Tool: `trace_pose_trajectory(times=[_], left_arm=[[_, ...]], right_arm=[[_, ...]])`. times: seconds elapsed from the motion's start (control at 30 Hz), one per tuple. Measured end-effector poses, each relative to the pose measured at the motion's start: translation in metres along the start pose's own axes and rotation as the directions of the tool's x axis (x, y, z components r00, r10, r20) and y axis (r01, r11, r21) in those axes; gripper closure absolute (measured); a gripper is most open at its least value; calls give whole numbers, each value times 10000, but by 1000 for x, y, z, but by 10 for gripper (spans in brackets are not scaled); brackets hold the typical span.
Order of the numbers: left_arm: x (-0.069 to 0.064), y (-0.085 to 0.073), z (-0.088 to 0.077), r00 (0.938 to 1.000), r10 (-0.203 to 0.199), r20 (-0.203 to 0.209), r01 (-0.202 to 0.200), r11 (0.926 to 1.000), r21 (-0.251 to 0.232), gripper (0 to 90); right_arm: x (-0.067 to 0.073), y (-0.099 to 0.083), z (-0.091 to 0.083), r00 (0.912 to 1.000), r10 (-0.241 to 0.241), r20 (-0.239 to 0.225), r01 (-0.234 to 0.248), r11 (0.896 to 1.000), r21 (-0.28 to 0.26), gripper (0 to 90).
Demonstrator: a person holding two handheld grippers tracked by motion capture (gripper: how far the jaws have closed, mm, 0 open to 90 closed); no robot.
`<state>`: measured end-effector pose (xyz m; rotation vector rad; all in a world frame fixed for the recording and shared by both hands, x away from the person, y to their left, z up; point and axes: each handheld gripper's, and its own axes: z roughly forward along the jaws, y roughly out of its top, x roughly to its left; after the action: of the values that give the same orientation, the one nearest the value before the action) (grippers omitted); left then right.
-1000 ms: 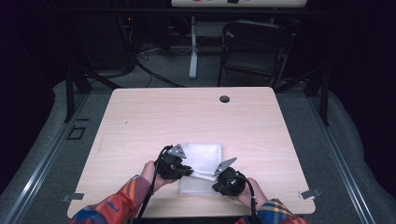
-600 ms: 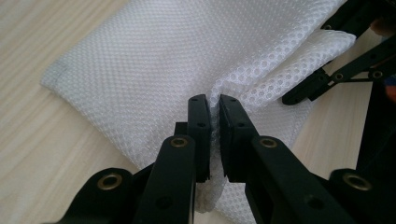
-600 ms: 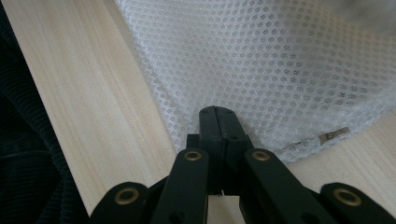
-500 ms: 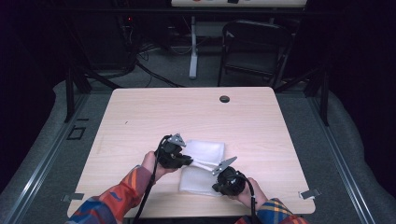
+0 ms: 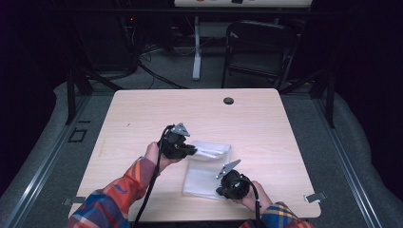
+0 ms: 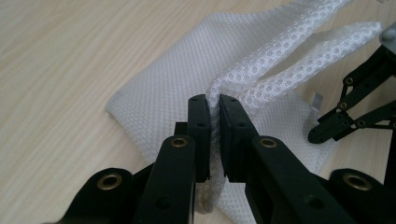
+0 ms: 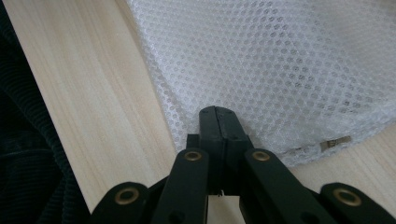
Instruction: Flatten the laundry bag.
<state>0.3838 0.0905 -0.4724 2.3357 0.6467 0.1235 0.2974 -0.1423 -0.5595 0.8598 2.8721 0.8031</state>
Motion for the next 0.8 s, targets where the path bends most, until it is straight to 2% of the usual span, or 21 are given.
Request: trace_pose_trajectory(times=[0.07,0.1,0.37,0.43,0.6,0.7,0.73,0.8], left_arm=[[4,6,-2,9999,41,-110,-41,10000,-28,836],[4,7,-2,9998,-57,-205,54,9999,-142,836],[17,22,-5,9983,-46,-574,30,9996,-269,837],[20,26,-6,9978,-132,-648,104,9990,-437,837],[26,35,-7,9955,-91,-941,53,9991,-410,836],[27,38,-7,9949,-91,-1003,49,9991,-428,836],[29,41,-6,9941,-105,-1077,58,9990,-437,836],[30,45,-6,9932,-94,-1158,46,9991,-418,836]], right_arm=[[1,0,1,10000,60,-32,-60,9999,-104,900],[1,0,0,10000,10,18,-10,10000,-18,900],[1,0,0,10000,55,-46,-55,10000,26,900],[1,0,0,10000,0,-20,0,10000,-23,900],[2,1,-1,10000,5,-73,-4,9998,221,900],[3,0,0,9999,58,-145,-56,9999,122,900],[2,0,-2,9996,-144,-227,152,9993,339,900],[2,0,-2,9996,-154,-252,163,9992,359,900]])
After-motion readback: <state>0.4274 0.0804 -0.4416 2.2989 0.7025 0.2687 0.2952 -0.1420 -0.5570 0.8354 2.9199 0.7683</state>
